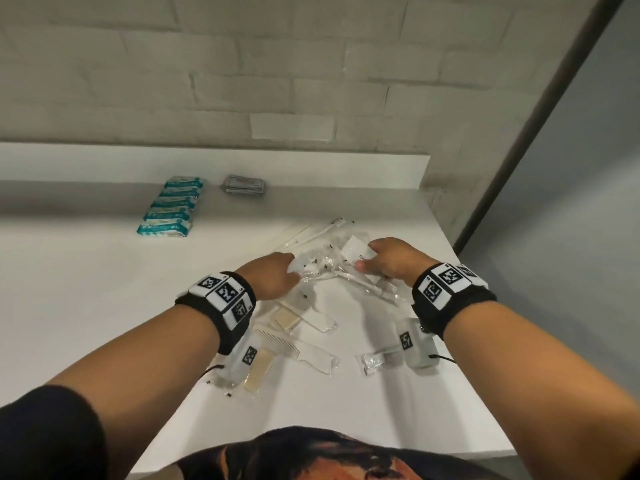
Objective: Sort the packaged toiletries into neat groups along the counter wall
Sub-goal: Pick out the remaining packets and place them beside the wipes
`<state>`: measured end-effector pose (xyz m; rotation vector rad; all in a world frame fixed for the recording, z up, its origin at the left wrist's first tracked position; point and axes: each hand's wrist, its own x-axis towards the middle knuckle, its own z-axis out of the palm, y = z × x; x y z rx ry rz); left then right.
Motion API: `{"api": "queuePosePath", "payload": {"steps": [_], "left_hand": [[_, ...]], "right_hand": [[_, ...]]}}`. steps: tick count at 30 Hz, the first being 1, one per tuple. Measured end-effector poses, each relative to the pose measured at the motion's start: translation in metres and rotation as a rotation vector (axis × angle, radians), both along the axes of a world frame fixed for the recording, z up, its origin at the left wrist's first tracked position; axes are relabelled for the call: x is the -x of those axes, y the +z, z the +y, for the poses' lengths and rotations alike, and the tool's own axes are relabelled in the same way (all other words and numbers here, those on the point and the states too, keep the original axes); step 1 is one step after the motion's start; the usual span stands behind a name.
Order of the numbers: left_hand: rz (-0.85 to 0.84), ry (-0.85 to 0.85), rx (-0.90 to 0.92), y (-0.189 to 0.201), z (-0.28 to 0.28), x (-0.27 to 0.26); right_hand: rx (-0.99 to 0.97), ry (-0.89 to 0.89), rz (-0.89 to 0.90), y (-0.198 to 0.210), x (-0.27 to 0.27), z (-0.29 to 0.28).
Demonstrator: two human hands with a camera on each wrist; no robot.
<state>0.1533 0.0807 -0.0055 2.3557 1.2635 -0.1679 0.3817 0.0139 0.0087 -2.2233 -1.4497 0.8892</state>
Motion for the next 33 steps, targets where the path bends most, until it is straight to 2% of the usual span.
{"api": "queuePosePath", "payload": {"steps": [3, 6, 9, 13, 15, 18, 21, 26, 30, 33], "left_hand": [[0.022, -0.06, 0.002, -0.005, -0.002, 0.0], [-0.049, -0.016, 0.009, -0.001, 0.006, 0.0], [-0.08, 0.036, -0.018, 0.005, 0.027, -0.004], [-0.091, 0.134, -0.037, 0.003, 0.064, -0.011], [-0.031, 0.147, -0.016, 0.001, 0.078, -0.015], [0.043, 0.115, -0.005, -0.007, 0.087, -0.021], [0.06, 0.071, -0.033, -0.013, 0.082, -0.028], [-0.022, 0.043, 0.032, -0.01, 0.059, -0.029], [-0.092, 0.061, 0.119, 0.0, 0.041, -0.021], [-0.172, 0.122, 0.2, 0.006, 0.034, -0.013]], "right_hand": [[-0.052, -0.128, 0.078, -0.002, -0.001, 0.016], [-0.147, -0.238, 0.16, -0.004, 0.002, 0.035], [-0.115, -0.166, 0.031, -0.011, 0.01, 0.055], [0.076, -0.125, -0.184, -0.019, 0.017, 0.082], [0.164, -0.114, -0.302, -0.021, 0.018, 0.091], [0.217, -0.068, -0.378, -0.024, 0.022, 0.101], [0.25, -0.112, -0.366, -0.036, 0.024, 0.11], [0.353, 0.099, -0.351, -0.025, 0.027, 0.102], [0.349, 0.04, -0.34, -0.011, 0.035, 0.088], [0.329, 0.063, -0.354, -0.008, 0.039, 0.081]]}}
